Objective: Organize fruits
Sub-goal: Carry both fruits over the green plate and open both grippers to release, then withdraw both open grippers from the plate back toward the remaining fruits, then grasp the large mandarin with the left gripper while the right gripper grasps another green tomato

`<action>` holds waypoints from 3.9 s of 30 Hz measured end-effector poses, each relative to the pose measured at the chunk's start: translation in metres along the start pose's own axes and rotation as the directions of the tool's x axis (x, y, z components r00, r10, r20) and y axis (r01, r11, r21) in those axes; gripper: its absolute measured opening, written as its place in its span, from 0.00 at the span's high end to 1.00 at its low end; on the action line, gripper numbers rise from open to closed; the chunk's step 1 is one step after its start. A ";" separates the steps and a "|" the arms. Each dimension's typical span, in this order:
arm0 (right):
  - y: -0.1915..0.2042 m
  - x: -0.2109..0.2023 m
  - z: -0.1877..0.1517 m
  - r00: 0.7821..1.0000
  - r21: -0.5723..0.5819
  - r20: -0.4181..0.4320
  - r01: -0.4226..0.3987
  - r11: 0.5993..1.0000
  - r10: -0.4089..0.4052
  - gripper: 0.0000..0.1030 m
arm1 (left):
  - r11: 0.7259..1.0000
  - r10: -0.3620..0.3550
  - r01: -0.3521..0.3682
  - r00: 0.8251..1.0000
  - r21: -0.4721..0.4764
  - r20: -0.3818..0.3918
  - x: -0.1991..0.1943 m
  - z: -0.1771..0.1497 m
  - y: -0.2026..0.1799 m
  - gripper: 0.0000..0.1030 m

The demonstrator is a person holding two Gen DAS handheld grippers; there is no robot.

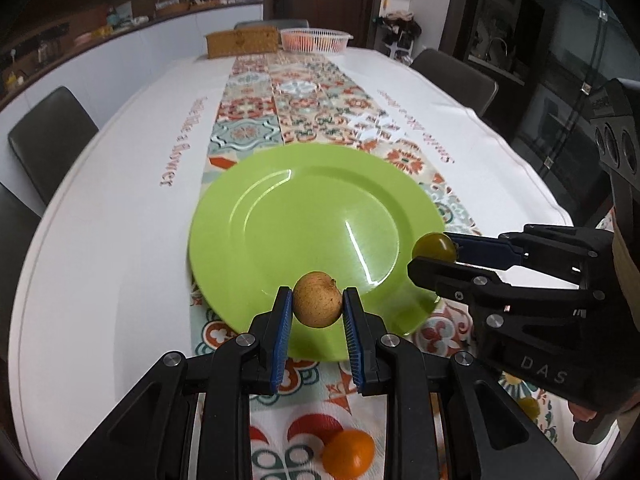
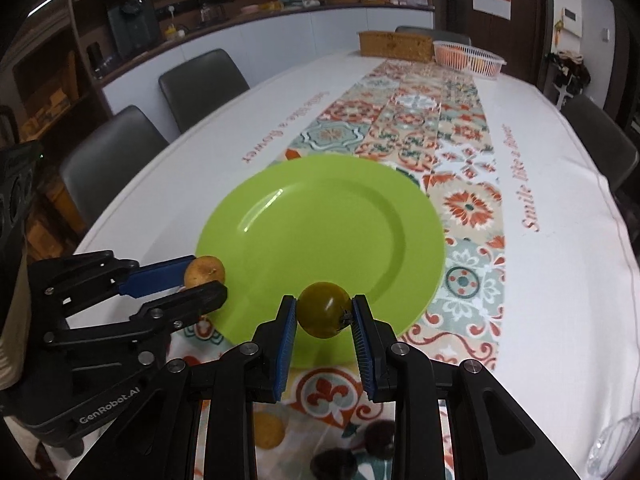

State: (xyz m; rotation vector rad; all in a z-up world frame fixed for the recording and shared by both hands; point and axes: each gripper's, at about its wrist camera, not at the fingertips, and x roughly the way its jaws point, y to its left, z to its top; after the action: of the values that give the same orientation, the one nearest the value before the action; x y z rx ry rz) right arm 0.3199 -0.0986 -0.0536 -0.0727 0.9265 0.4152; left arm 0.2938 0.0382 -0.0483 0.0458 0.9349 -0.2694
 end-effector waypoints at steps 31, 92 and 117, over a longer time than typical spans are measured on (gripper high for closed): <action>0.009 -0.121 -0.044 0.970 0.003 0.235 0.056 0.998 -0.055 0.55 | 0.998 0.062 -0.066 0.966 0.008 0.249 -0.127 -0.041 -0.043 0.41; 0.018 -0.119 -0.164 0.982 -0.204 0.126 0.166 0.965 -0.142 0.44 | 0.905 -0.052 -0.025 0.984 0.424 0.169 -0.095 -0.135 -0.107 0.33; 0.017 -0.076 -0.163 0.992 -0.260 0.019 0.127 0.957 -0.127 0.56 | 0.822 -0.110 0.065 0.993 0.566 0.047 -0.050 -0.132 -0.107 0.53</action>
State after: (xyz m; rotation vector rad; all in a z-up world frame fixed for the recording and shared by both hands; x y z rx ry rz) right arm 0.1494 -0.1458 -0.0899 -0.3703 0.8555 0.4156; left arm 0.1348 -0.0343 -0.0791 0.5397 0.7524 -0.6267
